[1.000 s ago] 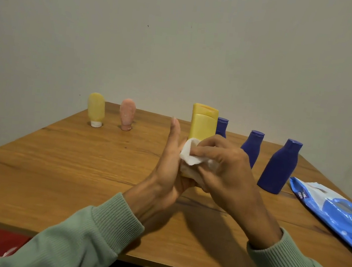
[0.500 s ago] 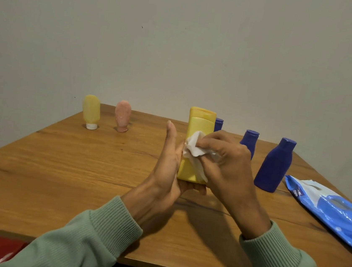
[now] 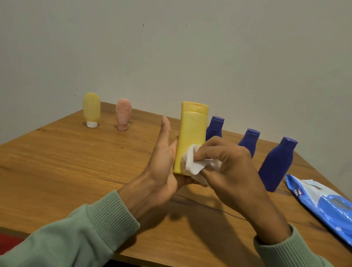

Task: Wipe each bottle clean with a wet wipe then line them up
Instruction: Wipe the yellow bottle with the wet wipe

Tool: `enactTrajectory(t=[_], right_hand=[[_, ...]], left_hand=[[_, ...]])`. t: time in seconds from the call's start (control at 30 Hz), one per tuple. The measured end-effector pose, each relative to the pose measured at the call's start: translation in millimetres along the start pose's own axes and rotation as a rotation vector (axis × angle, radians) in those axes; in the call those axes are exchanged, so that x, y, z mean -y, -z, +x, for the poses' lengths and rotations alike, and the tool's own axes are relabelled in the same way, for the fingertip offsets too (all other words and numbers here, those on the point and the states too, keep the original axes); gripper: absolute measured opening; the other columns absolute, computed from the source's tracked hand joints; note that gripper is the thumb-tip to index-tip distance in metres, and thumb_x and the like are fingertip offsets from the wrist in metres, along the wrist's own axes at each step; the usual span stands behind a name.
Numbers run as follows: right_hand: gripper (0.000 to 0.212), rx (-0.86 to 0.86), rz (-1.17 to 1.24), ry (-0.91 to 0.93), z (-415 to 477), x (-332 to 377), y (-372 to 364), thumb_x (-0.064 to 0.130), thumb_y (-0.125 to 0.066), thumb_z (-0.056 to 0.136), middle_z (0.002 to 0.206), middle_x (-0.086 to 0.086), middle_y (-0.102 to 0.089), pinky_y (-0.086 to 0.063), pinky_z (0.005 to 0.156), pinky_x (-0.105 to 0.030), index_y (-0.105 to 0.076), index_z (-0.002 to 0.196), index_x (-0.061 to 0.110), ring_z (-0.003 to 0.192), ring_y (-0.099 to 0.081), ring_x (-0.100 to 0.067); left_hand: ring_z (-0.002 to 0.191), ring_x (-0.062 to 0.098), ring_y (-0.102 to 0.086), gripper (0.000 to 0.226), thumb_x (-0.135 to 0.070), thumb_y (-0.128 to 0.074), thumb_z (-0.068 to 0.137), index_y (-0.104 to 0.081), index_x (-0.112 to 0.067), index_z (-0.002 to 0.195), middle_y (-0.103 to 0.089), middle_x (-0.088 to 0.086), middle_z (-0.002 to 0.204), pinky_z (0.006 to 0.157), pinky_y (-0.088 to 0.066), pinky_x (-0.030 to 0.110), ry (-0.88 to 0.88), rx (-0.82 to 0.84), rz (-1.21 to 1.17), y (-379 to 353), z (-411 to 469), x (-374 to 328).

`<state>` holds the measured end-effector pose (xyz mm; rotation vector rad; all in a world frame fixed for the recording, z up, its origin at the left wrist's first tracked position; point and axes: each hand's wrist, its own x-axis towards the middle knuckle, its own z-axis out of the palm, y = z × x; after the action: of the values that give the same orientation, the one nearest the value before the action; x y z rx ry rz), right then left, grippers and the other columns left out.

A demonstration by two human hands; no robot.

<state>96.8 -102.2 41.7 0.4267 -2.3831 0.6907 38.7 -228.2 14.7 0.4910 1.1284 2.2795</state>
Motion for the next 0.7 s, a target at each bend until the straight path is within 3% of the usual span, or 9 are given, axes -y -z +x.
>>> enactTrajectory(t=[0.07,0.2,0.4,0.57,0.7], right_hand=[[0.021,-0.003,0.023,-0.010,0.5,-2.4,4.9,0.011,-0.076,0.075,0.091,0.017,-0.057,-0.043,0.070,-0.007,-0.073,0.095,0.015,0.086,-0.054,0.005],[0.020,-0.174,0.023,-0.030,0.3,-4.7,3.6,0.014,-0.073,0.078,0.094,0.012,-0.059,-0.044,0.070,-0.007,-0.072,0.098,0.015,0.087,-0.055,0.003],[0.022,0.061,-0.016,0.008,2.1,-2.4,7.4,0.012,-0.075,0.076,0.094,0.015,-0.058,-0.043,0.070,-0.004,-0.072,0.098,0.015,0.085,-0.052,0.007],[0.019,-0.216,0.060,-0.027,5.2,-9.8,7.3,0.012,-0.072,0.080,0.091,0.013,-0.059,-0.044,0.071,-0.008,-0.072,0.099,0.015,0.087,-0.056,0.001],[0.018,-0.116,0.060,-0.046,4.8,-7.1,8.5,0.012,-0.071,0.080,0.091,0.016,-0.057,-0.044,0.070,-0.009,-0.072,0.097,0.017,0.088,-0.055,0.001]], left_hand=[[0.088,0.028,-0.068,0.089,-0.082,-0.018,0.083,-0.053,-0.019,0.135,-0.066,0.017,0.119,0.062,-0.055,0.040,0.013,0.026,0.049,-1.9,-1.4,2.9],[0.076,0.028,-0.064,0.087,-0.081,-0.015,0.084,-0.057,-0.020,0.130,-0.068,0.017,0.110,0.057,-0.048,0.036,0.002,0.053,0.099,-4.9,-1.0,6.5],[0.081,0.029,-0.066,0.089,-0.082,-0.019,0.083,-0.056,-0.017,0.132,-0.067,0.019,0.114,0.062,-0.052,0.039,0.011,0.034,0.078,-0.7,0.5,3.8],[0.059,0.030,-0.058,0.092,-0.083,-0.019,0.082,-0.059,-0.013,0.125,-0.062,0.021,0.087,0.049,-0.046,0.031,0.036,0.057,0.131,-4.2,-1.3,9.0],[0.060,0.029,-0.056,0.091,-0.083,-0.018,0.083,-0.059,-0.014,0.125,-0.065,0.020,0.091,0.051,-0.046,0.031,0.003,0.048,0.115,-1.3,0.1,6.4]])
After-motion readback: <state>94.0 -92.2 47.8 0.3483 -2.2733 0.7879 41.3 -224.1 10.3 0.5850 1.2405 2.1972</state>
